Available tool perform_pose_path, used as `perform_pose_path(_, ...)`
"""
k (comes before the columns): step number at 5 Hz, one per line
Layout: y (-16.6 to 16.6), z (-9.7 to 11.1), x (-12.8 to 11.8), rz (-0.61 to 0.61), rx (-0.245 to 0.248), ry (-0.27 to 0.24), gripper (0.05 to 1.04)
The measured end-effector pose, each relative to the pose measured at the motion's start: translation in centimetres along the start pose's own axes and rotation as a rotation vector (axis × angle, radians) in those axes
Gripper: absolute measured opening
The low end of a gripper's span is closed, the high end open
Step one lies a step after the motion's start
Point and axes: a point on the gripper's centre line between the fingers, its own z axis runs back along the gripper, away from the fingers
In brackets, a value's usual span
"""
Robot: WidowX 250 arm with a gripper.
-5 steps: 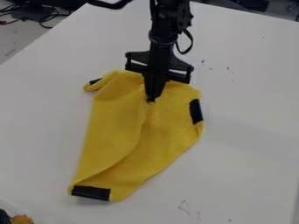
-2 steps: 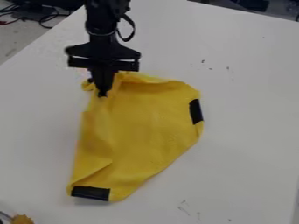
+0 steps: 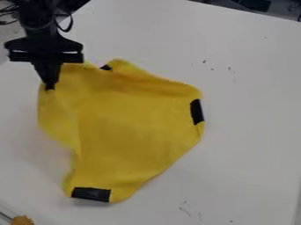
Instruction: Unfold the cloth from top right to bottom left
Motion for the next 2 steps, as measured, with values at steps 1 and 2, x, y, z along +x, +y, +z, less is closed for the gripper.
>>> perform_pose_path(1, 2.7, -1.3, -0.4, 0.054, -0.012, -0.003, 0.055)
perform_pose_path(2, 3.8, -3.8, -1.4, 0.074, -0.044, 0.017, 0.079)
